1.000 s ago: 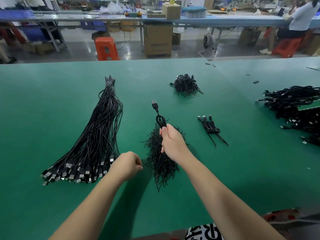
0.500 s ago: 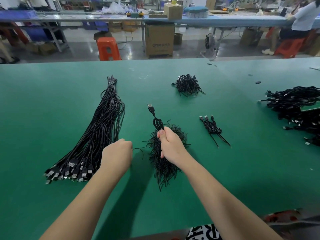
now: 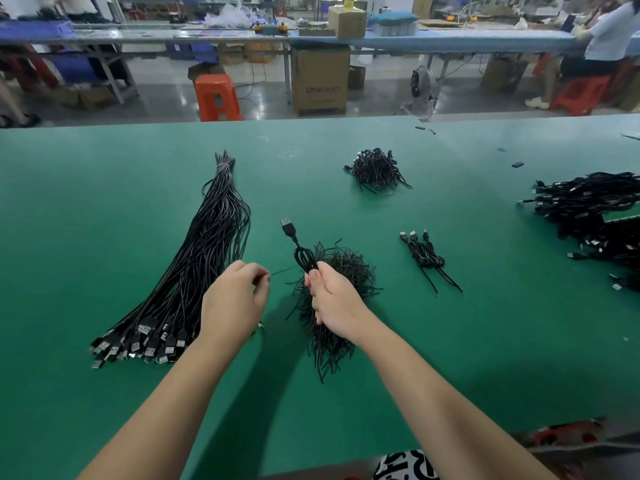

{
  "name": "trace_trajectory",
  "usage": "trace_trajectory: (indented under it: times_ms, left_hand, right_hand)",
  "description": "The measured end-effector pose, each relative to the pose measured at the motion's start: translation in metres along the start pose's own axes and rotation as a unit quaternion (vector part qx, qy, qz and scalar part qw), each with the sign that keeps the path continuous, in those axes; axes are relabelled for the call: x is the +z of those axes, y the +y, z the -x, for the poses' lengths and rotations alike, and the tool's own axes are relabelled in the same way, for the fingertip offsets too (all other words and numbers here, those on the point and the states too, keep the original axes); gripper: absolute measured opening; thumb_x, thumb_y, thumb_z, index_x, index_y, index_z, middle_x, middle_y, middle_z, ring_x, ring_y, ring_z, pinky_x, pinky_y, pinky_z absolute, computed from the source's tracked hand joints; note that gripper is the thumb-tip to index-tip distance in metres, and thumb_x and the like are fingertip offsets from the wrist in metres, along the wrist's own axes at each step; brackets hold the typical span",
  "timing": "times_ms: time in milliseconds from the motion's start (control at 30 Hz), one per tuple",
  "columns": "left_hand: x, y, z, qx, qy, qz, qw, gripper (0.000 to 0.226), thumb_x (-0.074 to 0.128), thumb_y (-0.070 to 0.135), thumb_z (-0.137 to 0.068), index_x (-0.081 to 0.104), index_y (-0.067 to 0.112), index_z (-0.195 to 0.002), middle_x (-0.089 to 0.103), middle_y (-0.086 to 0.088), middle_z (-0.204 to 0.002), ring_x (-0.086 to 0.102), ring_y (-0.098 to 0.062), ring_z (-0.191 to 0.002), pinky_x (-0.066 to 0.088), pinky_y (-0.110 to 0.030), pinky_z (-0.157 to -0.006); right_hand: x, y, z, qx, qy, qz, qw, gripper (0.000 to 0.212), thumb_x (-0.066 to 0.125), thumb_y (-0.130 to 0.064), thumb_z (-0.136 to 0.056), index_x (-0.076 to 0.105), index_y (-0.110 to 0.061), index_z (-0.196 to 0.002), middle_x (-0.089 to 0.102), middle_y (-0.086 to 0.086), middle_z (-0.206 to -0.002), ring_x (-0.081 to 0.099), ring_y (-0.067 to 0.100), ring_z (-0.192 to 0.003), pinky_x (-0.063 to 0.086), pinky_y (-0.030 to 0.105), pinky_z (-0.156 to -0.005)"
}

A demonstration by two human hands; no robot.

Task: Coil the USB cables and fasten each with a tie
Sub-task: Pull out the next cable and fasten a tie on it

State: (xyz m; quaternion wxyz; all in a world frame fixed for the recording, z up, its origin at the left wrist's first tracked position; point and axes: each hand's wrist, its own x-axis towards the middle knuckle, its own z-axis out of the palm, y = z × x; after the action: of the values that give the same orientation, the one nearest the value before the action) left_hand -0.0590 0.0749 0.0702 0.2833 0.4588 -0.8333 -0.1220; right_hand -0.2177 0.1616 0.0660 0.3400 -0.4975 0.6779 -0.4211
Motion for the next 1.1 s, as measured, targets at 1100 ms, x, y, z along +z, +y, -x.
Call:
trace_trajectory:
  times_ms: [1100]
  left_hand:
    - [-0.01,0.024,0.004,0.363,0.121,-0.043,0.923,0.02,0.055,-0.005,-0.089,0.069,0.01,-0.086,0.071,-0.004,-0.104,0.065,-0.025,-0.111,0.045,-0.04,-0.1]
  right_hand:
    - [-0.007,-0.014,-0.001,0.084,-0.132,-0.269,0.95,0.047,0.039,-0.025,-0.103,0.063,-0.031,-0.063,0.023,-0.002,-0.062,0.02,0.013,-0.044,0.039,0.027,-0.043]
